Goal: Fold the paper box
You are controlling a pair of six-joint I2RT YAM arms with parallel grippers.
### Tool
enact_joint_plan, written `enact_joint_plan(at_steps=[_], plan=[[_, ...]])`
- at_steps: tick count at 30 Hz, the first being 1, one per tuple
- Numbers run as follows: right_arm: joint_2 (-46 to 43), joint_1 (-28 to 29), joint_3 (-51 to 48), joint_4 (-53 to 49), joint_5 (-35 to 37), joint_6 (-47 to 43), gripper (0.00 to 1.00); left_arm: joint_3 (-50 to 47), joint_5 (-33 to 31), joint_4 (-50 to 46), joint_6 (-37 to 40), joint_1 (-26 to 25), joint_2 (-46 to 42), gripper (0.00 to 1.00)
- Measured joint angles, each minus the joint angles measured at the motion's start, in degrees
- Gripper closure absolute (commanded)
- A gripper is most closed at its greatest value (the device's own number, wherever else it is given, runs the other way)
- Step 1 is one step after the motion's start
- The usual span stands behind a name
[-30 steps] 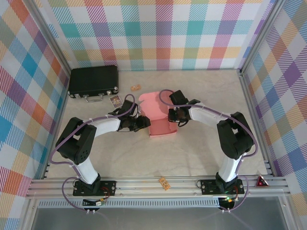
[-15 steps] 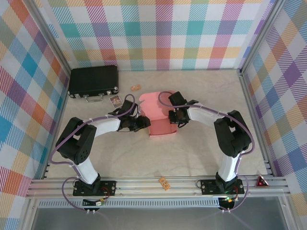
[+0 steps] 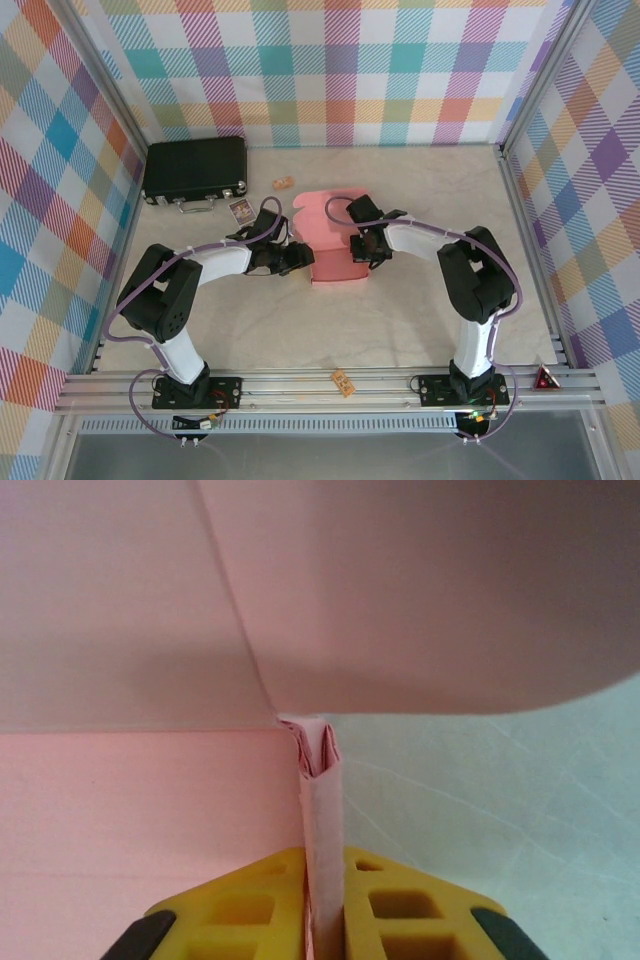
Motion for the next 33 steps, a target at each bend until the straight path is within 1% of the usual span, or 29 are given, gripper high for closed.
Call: enact_joint_plan(at_steps=[9, 21, 33], plan=[[1.55, 1.57, 2.43, -2.93, 4.2, -1.09, 0.91, 0.0, 0.83, 0.96, -0.17, 0.0, 0.79, 0.56], [6.01, 4.26, 8.46, -8.85, 12.2, -0.83, 0.94, 0.0, 0.83, 1.44, -0.17, 0.0, 0.79, 0.56], [8.87, 5.11, 11.96, -12.48, 16.72, 0.52, 0.96, 0.02, 0.83, 1.68, -0.17, -0.26, 0.81, 0.56]])
